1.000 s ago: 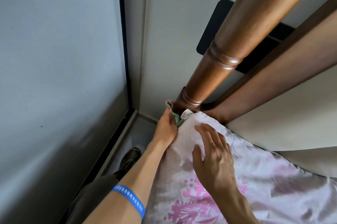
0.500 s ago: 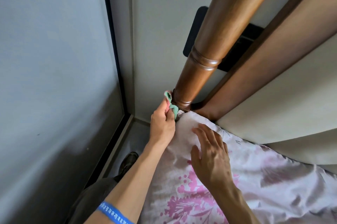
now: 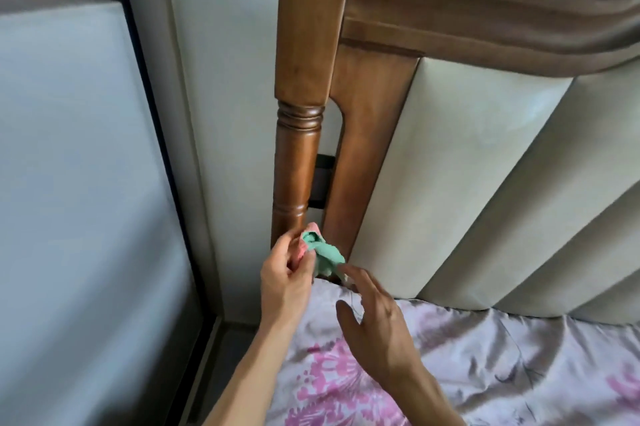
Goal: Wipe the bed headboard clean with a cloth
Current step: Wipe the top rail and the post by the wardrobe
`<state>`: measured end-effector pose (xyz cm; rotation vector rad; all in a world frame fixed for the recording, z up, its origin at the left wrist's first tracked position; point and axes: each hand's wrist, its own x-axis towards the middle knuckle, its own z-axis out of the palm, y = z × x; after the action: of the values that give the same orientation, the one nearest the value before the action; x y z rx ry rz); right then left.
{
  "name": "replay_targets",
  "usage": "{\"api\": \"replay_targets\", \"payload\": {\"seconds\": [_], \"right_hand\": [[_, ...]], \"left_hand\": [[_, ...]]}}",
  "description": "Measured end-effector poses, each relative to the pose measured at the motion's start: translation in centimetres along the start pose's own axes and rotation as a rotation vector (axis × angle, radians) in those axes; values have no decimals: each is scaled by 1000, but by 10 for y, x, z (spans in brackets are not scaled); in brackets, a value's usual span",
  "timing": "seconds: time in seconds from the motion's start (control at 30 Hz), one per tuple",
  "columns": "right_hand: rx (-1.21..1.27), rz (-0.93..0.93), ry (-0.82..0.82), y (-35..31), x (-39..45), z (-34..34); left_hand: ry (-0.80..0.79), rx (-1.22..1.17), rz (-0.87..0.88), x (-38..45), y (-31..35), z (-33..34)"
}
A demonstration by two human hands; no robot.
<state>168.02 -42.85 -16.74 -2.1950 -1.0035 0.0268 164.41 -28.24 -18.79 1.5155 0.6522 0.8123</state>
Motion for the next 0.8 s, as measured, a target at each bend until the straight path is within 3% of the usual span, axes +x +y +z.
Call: {"api": "replay_targets", "payload": {"seconds": [0.23,0.33,0.53,0.67,0.8], "right_hand": [[57,-184,290,-48,38,-74],[88,-133,347,-50,49,-103],[169,-17,635,-36,71,-133],[114,-53,815,-41,105,-152],[-47,-133,1103,-44,148,-190]], "left_hand": [[-110,-125,156,-5,122,41],[-280,-255,141,-11,159,54],[-482,-251,280,-4,176,78],[-388,-94,560,23,198,97],[-329,46,943,64,239,130]]}}
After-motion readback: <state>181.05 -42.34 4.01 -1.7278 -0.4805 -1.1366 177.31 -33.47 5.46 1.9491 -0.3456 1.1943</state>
